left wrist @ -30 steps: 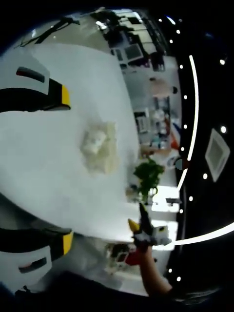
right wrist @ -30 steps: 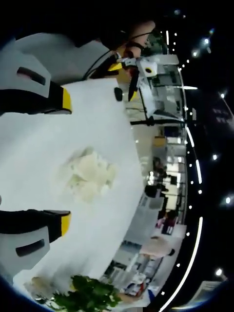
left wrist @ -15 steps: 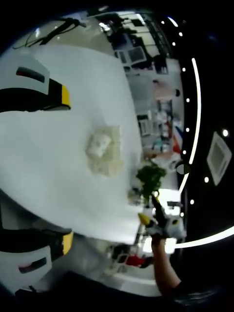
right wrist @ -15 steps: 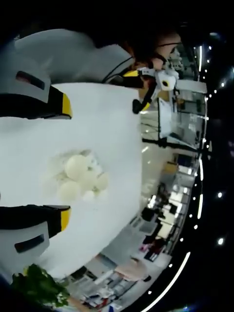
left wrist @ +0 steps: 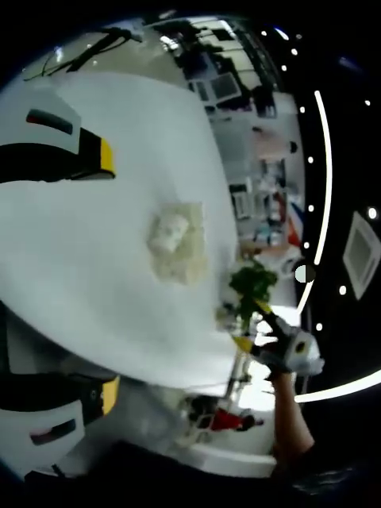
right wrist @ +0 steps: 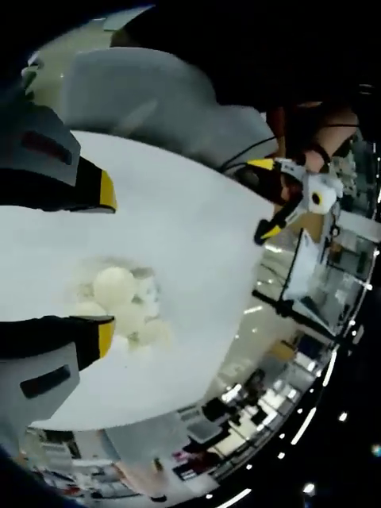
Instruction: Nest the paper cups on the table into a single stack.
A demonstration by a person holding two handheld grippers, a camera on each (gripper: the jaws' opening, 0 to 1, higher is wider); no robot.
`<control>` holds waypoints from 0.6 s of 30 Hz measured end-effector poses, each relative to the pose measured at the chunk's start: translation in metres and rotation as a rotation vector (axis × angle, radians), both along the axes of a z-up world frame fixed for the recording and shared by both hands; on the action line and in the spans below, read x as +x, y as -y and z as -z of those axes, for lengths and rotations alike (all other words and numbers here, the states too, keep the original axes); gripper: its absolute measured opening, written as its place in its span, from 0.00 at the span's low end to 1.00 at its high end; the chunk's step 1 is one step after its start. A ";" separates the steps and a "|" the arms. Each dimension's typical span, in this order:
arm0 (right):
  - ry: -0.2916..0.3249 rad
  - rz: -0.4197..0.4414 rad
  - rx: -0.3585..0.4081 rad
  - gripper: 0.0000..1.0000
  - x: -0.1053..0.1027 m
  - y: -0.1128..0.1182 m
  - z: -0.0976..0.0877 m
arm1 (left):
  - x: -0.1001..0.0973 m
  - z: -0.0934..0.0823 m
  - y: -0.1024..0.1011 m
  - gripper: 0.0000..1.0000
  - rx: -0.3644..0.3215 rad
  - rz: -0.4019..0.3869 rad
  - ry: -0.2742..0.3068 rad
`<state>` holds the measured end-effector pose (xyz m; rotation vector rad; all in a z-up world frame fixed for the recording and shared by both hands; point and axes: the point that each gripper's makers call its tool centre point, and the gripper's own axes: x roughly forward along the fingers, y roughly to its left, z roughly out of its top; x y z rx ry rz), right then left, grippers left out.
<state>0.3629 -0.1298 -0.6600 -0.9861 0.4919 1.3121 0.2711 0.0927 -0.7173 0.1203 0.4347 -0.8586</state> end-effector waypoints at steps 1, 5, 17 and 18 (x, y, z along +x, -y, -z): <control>0.002 -0.006 -0.002 0.47 0.001 -0.002 0.001 | 0.000 0.001 0.000 0.99 0.004 0.000 -0.002; 0.008 -0.045 -0.043 0.47 0.006 -0.007 0.008 | 0.002 0.002 -0.003 0.99 0.016 -0.008 0.009; -0.022 -0.116 -0.120 0.37 0.015 -0.010 0.038 | -0.002 0.011 -0.010 0.99 0.019 -0.029 -0.014; -0.033 -0.115 -0.123 0.36 0.015 -0.010 0.041 | -0.002 0.011 -0.010 0.99 0.017 -0.031 -0.018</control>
